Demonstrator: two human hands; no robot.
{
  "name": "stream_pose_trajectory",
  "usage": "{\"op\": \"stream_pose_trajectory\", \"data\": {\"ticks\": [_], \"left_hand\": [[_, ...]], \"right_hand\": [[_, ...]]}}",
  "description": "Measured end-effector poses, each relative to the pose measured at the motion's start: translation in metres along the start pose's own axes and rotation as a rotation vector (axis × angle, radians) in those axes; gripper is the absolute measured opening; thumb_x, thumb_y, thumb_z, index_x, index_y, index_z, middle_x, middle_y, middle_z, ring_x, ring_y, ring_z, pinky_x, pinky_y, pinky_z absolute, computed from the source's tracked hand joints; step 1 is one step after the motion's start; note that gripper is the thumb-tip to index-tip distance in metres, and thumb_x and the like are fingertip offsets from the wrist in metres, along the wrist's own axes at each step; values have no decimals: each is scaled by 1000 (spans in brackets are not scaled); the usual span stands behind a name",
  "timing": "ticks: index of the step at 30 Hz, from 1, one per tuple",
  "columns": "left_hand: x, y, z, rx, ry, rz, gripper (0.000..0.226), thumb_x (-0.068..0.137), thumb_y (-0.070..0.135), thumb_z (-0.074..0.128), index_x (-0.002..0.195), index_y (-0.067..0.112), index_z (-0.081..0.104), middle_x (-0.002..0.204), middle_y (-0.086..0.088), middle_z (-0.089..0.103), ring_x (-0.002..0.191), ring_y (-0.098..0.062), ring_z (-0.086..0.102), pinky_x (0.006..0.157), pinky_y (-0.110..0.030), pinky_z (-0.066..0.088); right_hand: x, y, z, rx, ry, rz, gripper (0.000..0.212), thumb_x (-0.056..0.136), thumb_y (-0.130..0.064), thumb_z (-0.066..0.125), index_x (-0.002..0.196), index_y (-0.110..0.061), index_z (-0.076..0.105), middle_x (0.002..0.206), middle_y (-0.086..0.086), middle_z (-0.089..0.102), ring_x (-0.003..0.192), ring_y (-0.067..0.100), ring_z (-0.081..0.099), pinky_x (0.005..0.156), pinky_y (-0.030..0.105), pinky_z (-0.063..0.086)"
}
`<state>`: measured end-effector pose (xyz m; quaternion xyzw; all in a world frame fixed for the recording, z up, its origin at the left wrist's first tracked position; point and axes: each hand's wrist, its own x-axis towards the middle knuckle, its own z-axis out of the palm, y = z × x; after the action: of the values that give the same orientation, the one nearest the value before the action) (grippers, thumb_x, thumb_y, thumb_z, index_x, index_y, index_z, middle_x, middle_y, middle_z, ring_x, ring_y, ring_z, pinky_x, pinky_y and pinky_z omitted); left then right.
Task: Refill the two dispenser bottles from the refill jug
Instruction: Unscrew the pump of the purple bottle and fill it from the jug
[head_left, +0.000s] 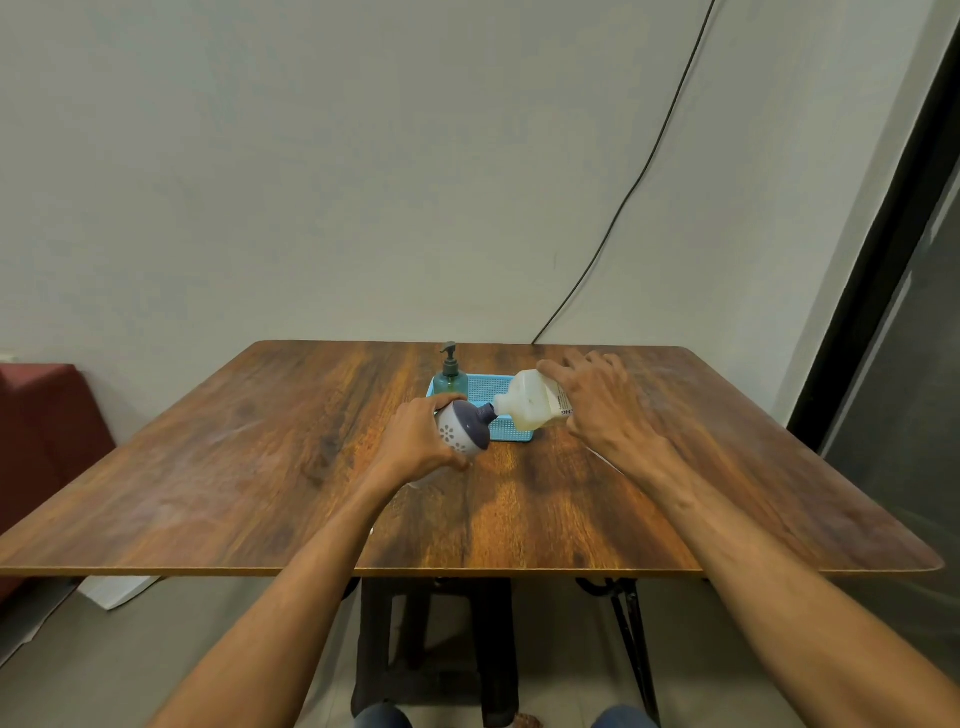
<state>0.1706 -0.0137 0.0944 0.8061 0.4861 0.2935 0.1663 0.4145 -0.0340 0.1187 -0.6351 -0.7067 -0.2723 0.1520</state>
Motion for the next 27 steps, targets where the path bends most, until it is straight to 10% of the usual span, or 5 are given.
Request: {"op": "stream_pose_trajectory", "data": {"ticks": [27], "left_hand": [[-2, 2, 0, -15, 1, -8, 77, 64, 19, 91, 134, 18, 56, 125, -3, 63, 100, -7, 51, 81, -18, 38]], "right_hand": [[0, -2, -5, 22, -19, -9, 70, 69, -28, 88, 131, -28, 56, 109, 4, 61, 97, 27, 59, 90, 43, 44]]}}
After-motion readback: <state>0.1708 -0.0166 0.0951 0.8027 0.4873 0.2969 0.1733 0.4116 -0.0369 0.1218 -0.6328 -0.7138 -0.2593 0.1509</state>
